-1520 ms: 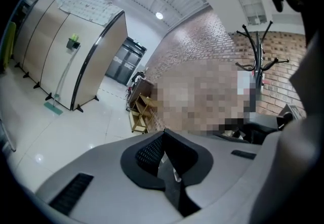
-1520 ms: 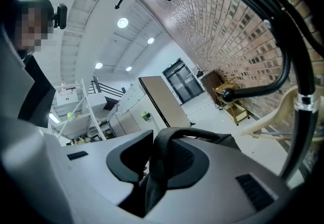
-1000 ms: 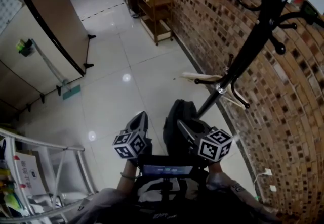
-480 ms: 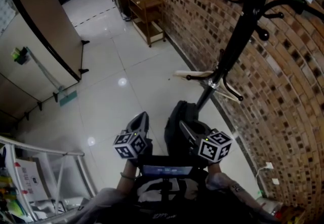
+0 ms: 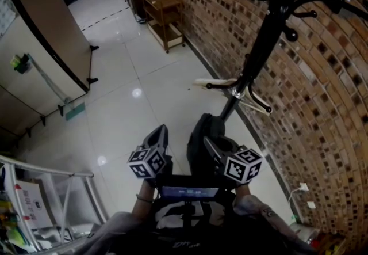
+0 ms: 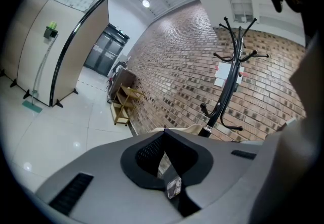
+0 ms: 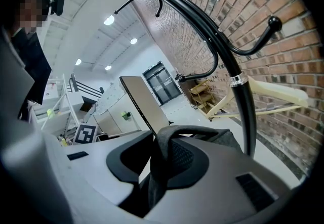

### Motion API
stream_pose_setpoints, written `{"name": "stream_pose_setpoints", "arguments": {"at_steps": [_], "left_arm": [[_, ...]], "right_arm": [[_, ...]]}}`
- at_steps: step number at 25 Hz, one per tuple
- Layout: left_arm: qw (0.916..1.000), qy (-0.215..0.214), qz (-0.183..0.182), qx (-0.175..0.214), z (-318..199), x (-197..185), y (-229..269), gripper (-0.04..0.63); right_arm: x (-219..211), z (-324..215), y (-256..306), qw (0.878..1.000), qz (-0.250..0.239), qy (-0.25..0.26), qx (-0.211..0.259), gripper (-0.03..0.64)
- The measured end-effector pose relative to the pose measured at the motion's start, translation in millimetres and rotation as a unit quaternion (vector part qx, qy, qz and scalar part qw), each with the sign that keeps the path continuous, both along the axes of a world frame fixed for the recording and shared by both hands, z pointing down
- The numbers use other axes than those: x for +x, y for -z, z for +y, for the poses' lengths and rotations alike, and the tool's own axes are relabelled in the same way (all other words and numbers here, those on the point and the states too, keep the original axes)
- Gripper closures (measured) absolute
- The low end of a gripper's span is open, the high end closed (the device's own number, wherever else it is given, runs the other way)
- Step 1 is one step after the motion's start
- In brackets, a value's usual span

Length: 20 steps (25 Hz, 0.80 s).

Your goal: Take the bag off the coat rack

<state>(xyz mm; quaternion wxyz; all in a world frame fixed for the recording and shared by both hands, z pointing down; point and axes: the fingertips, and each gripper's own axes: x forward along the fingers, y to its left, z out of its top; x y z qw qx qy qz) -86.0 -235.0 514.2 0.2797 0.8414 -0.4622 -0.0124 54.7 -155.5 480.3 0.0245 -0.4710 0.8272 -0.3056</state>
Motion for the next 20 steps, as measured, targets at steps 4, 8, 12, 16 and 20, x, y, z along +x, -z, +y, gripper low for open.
{"name": "stream_pose_setpoints", "arguments": {"at_steps": [4, 8, 12, 16, 20], "left_arm": [[1.0, -0.001, 0.001, -0.002, -0.2, 4.1, 0.3, 0.588], [1.0, 0.0, 0.004, 0.001, -1.6, 5.3, 1.7, 0.588], [1.0, 0.003, 0.006, 0.002, -4.2, 6.6, 2.5, 0.588], [1.0, 0.005, 0.005, 0.0, -4.2, 6.2, 1.4, 0.588], [0.9999, 0.013, 0.006, -0.004, -5.3, 1.5, 0.0, 0.588]], "right_arm": [[3.0, 0.2, -0.9, 1.0, 0.001, 0.0, -0.002, 0.545], [4.7, -0.4, -1.2, 1.0, 0.004, 0.0, -0.003, 0.546], [6.1, -2.2, -0.9, 1.0, 0.003, 0.002, -0.004, 0.546], [5.7, -2.9, -1.9, 1.0, 0.005, 0.004, -0.006, 0.545], [3.0, -4.4, -3.4, 1.0, 0.01, 0.01, -0.007, 0.546]]}}
